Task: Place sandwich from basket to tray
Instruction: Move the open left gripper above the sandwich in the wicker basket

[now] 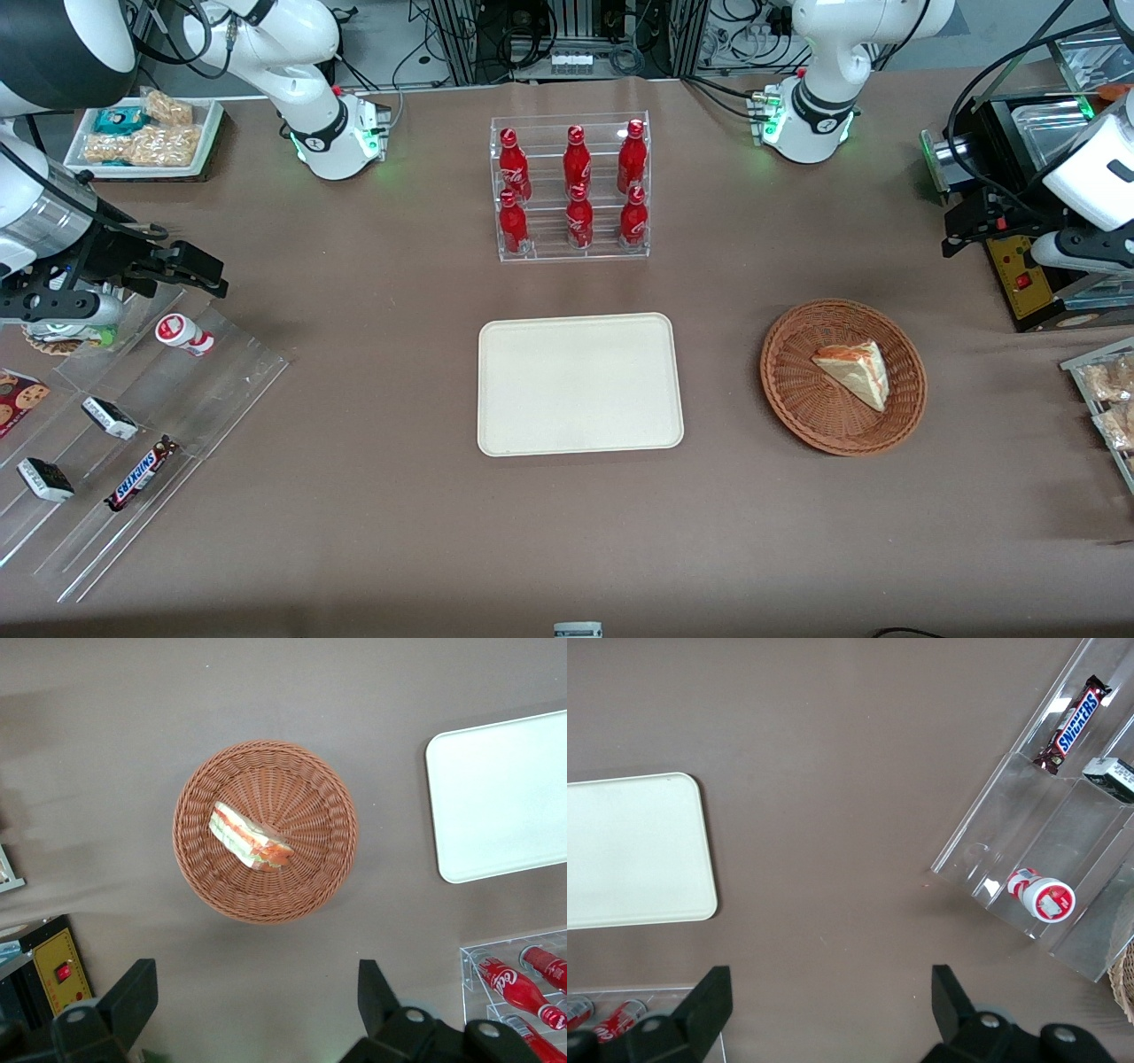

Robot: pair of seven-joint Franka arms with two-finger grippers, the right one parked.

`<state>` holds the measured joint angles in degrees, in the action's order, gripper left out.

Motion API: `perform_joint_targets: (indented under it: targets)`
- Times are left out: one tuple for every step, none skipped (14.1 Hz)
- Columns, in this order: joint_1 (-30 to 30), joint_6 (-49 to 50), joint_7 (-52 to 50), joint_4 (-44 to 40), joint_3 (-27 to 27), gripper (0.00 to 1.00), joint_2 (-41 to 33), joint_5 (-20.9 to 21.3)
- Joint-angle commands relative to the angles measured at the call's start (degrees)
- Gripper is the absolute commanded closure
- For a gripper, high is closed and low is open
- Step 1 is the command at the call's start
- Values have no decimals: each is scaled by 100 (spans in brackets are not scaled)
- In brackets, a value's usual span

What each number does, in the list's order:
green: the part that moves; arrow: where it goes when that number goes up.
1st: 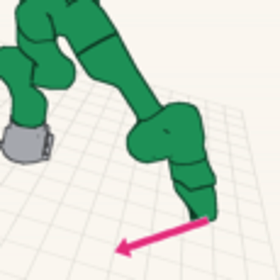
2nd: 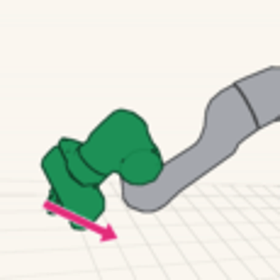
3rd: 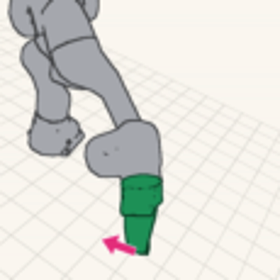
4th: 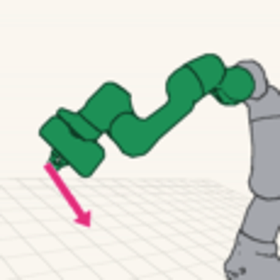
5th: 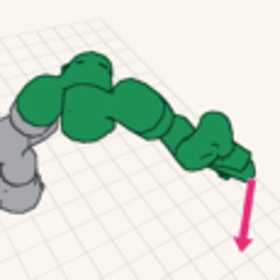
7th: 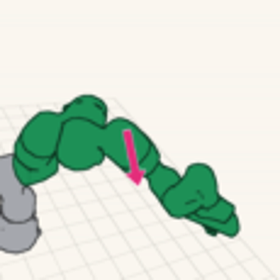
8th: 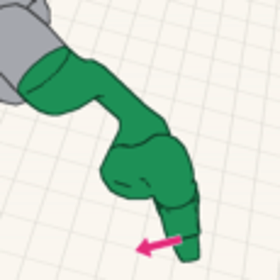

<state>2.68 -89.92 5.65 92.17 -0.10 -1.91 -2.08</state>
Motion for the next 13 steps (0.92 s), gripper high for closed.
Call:
perform_joint_targets:
  targets:
    - [-13, 176, -238, -77, 19, 0, 41, 120]
    - [-4, 176, -283, -68, 18, 0, 50, 129]
    - [4, 176, -309, -68, 18, 0, 94, 164]
    - [13, 185, -318, -68, 36, 0, 103, 260]
    - [22, 185, -319, -50, 45, 0, 103, 304]
    - [22, 298, -319, -7, 45, 0, 112, 322]
    - [13, 438, -319, 63, 36, 0, 103, 305]
    - [13, 431, -327, 125, 36, 0, 138, 322]
    - [-4, 414, -327, 221, 36, 0, 190, 305]
    - [-13, 309, -336, 353, 19, 0, 260, 305]
    - [-22, 169, -353, 537, 19, 0, 305, 270]
    - [-31, -120, -388, 817, 10, 0, 323, 261]
    - [-31, -514, -398, 1159, 10, 0, 323, 270]
